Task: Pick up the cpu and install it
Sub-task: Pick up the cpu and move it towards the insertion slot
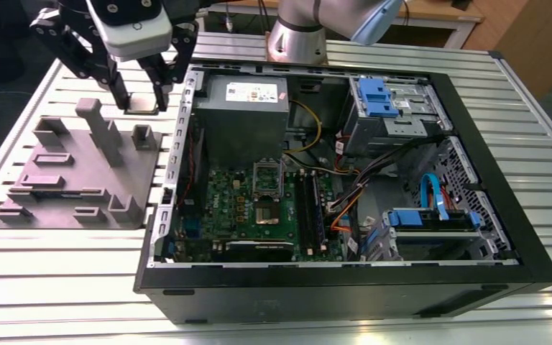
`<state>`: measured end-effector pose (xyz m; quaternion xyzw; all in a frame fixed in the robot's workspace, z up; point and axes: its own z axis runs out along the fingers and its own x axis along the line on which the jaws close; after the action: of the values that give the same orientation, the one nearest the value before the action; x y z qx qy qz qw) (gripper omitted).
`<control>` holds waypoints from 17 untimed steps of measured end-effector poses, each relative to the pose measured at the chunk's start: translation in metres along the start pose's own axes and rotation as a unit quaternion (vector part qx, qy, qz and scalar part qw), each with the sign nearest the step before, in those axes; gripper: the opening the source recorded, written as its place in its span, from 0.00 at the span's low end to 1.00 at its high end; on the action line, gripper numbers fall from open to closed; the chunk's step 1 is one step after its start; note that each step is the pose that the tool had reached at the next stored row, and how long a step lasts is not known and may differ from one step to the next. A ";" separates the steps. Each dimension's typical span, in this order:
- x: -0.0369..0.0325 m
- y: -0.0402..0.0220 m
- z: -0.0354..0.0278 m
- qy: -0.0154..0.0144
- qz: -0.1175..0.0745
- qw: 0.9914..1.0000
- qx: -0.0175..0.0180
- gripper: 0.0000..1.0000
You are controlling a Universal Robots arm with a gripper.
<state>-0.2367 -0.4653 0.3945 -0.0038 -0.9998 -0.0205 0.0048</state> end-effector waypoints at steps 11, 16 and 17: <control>-0.0079 0.0001 0.0000 0.000 0.000 1.000 0.000 0.47; -0.0132 0.0002 0.0000 0.000 0.000 1.000 0.000 0.47; -0.0147 0.0002 0.0000 0.000 0.000 1.000 0.000 0.47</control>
<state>-0.2220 -0.4653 0.3944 -0.0037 -0.9998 -0.0204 0.0048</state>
